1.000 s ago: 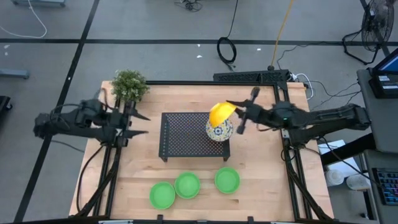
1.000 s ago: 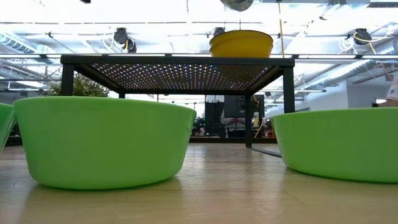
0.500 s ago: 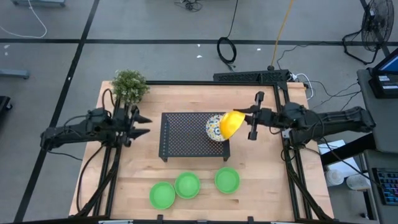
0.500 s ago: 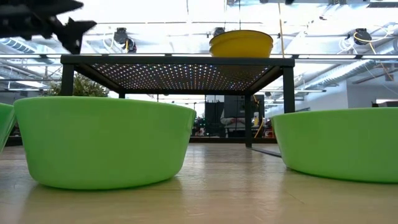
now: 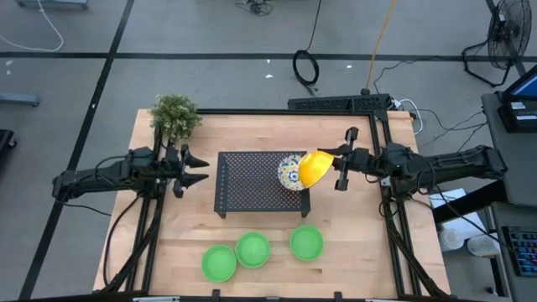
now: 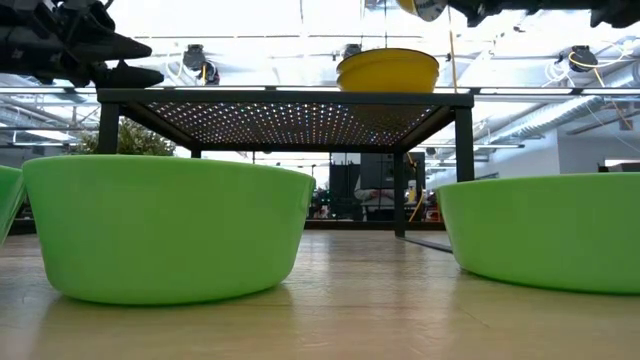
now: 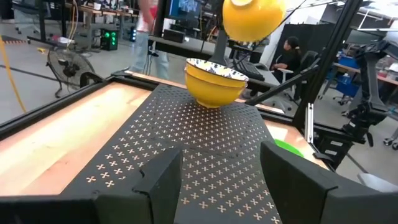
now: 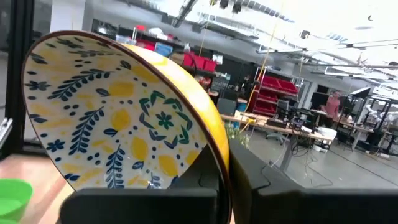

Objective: Pick & Place Mini bowls
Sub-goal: Stack the white patterned bowl on top of the white patterned bowl on the shelf

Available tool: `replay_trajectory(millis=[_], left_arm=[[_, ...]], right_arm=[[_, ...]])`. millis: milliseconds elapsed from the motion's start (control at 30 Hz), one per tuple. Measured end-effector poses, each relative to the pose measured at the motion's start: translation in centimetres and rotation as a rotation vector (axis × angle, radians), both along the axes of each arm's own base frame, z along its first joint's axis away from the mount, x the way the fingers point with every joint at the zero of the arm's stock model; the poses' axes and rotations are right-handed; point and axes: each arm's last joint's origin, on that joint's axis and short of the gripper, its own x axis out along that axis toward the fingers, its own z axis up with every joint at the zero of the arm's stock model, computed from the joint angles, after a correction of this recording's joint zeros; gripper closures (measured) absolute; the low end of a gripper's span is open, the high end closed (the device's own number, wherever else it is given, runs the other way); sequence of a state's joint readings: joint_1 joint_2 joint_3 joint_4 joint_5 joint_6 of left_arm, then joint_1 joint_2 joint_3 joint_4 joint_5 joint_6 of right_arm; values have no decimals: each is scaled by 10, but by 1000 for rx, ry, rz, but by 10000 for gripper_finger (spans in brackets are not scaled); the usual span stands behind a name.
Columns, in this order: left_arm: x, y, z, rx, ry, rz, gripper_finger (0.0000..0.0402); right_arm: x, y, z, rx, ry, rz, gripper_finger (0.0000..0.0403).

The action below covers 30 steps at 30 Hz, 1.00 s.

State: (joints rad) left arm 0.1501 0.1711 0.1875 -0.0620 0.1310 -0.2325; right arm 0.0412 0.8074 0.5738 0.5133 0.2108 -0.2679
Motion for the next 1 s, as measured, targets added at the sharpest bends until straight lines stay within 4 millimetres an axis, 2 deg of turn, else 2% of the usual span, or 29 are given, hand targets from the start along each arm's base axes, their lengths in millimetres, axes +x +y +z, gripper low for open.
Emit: replay_trajectory(millis=[1000], left_arm=[[0, 0, 1, 0, -8, 0, 183]], right_arm=[[1, 0, -5, 18, 45, 2, 401]])
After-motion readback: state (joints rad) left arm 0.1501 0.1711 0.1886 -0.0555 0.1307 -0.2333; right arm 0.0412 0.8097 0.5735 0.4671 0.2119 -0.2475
